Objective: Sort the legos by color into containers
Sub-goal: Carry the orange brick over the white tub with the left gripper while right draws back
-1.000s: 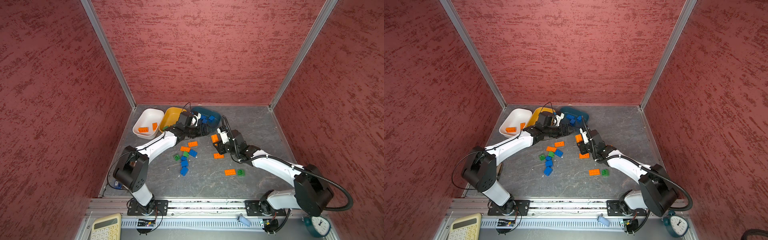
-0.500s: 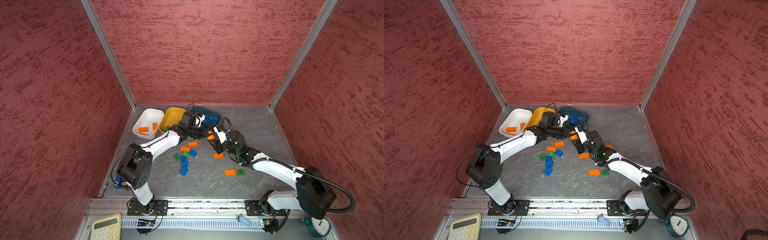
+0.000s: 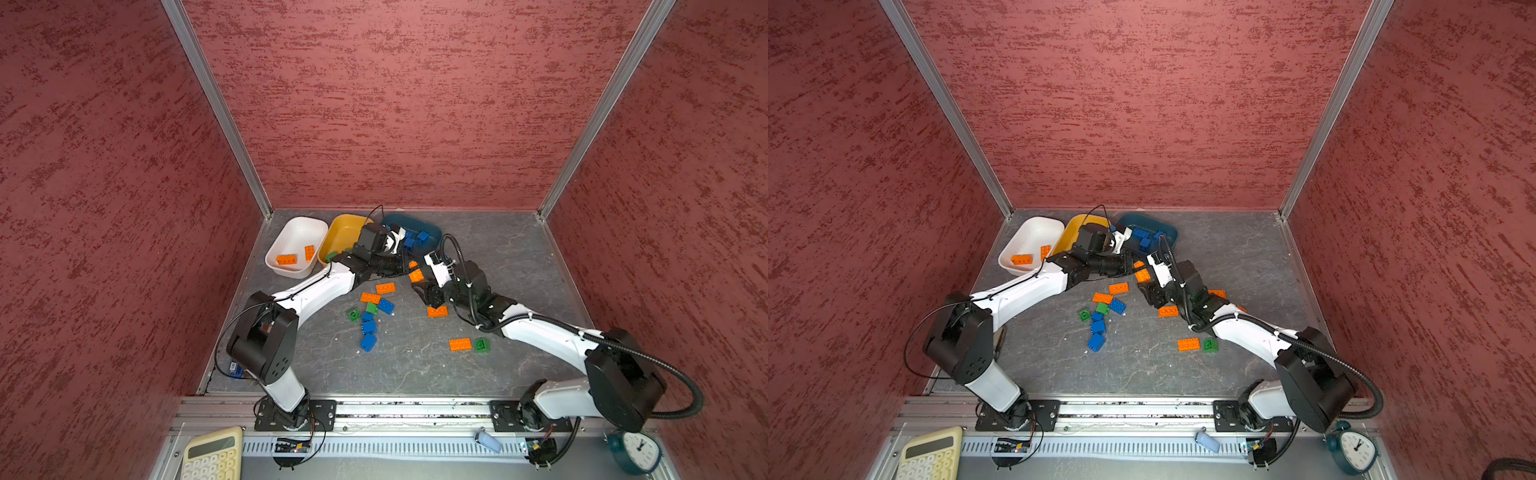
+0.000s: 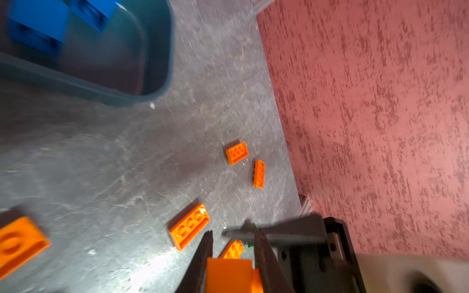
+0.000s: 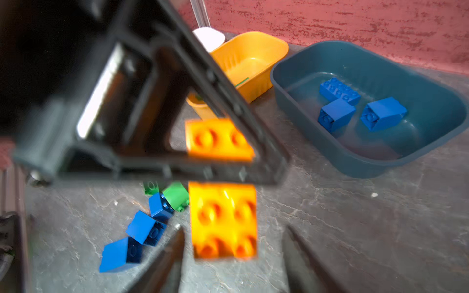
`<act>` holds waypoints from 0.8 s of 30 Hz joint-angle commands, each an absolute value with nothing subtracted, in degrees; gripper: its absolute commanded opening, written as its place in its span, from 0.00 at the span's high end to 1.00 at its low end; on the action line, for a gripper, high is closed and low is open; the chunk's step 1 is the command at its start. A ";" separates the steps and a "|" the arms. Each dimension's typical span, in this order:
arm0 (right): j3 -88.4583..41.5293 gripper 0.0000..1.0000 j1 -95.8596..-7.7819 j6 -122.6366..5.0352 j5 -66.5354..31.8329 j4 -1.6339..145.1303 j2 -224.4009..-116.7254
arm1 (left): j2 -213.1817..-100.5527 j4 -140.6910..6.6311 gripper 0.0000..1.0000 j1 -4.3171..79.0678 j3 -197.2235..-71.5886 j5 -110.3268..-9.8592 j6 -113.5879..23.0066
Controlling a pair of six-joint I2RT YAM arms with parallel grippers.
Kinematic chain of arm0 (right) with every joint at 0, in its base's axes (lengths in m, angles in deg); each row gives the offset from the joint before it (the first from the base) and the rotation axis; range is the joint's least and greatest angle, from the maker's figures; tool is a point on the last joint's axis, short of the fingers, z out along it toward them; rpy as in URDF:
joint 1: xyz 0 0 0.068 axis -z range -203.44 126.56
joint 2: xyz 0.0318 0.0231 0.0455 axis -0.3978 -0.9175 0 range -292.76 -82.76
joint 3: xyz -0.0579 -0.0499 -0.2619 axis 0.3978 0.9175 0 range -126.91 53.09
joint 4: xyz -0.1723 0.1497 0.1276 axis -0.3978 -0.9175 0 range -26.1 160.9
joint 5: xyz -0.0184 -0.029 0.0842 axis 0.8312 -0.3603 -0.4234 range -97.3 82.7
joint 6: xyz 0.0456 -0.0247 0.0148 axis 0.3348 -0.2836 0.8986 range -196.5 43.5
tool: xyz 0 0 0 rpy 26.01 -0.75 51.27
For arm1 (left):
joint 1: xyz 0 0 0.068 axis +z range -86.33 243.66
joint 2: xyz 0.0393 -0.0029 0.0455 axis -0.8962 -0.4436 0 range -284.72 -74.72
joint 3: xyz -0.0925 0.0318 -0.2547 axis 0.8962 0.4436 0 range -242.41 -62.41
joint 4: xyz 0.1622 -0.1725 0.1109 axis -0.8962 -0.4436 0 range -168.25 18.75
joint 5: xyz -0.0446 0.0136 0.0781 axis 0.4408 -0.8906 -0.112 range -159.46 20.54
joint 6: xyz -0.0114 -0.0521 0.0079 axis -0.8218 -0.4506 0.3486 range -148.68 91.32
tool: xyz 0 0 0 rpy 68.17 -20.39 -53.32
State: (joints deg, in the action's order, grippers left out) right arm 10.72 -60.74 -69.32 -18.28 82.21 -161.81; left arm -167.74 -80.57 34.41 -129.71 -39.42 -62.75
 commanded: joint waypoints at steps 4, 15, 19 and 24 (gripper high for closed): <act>11.95 0.01 -60.97 -66.81 -15.32 84.74 -160.39 | -161.34 -82.80 1.00 44.52 -127.45 -51.76 -60.85; 14.55 0.01 -60.97 -60.77 1.71 82.96 -156.65 | -159.06 -89.96 1.00 62.04 -130.03 -69.62 -57.42; 14.94 0.01 -60.69 -57.94 7.28 80.08 -154.91 | -162.40 -88.17 1.00 66.48 -131.62 -73.69 -57.54; 14.49 0.01 -60.62 -54.95 11.63 74.20 -154.04 | -169.63 -86.38 1.00 71.48 -136.21 -74.00 -58.04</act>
State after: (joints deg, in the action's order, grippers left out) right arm 15.40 -60.74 -57.76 6.29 79.02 -155.08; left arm -166.18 -87.68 69.38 -133.60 -71.31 -58.75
